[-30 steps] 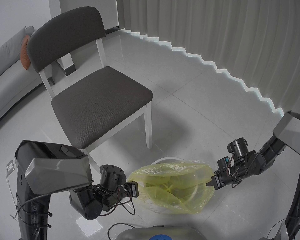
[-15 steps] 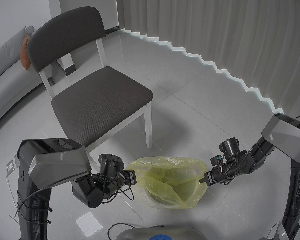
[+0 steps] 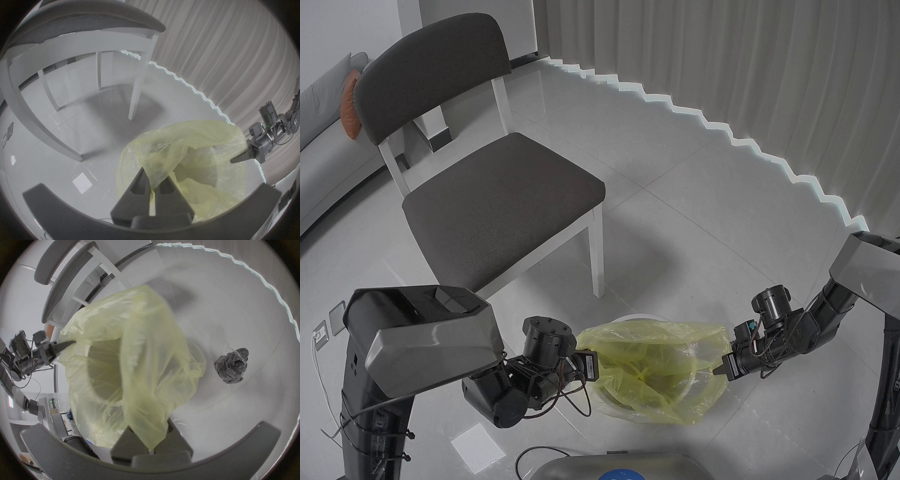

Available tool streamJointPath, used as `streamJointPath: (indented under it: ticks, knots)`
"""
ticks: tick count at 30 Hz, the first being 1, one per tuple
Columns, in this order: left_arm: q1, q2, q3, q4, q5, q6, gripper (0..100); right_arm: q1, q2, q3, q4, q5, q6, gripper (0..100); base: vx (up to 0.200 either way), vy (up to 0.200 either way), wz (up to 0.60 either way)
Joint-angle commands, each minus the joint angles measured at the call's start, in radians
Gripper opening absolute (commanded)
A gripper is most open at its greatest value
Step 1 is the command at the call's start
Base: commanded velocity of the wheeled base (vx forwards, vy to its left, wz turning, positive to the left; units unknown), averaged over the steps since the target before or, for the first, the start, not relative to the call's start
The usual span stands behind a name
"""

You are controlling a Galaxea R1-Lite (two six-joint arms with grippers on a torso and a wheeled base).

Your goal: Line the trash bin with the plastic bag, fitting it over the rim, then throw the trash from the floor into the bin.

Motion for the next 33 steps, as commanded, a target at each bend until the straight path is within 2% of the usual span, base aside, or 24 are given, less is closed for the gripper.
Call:
streamJointPath:
  ticks: [1,8,21,22,33]
  knots:
    - [-0.01,-0.012,-0.055,0.012,-0.003,0.024,0,0.009,-0.012,0.064,-0.046,0.001,-0.007,0,0.0,0.0,0.0]
    - [0.008,0.037,-0.044,0.014,-0.004,0.016,0,0.024,0.015,0.093,-0.113,-0.004,-0.007,0,0.0,0.0,0.0]
    - [0.046,0.039,0.011,-0.04,-0.012,0.005,0,0.044,0.008,0.093,-0.118,-0.006,-0.03,0,0.0,0.0,0.0]
    - [0.045,0.042,0.011,-0.049,-0.012,0.005,0,0.04,0.008,0.098,-0.113,-0.006,-0.048,100,0.0,0.0,0.0]
    - [0.042,0.058,-0.006,-0.094,-0.013,0.008,0,-0.033,-0.07,0.158,-0.123,-0.006,-0.076,100,0.0,0.0,0.0]
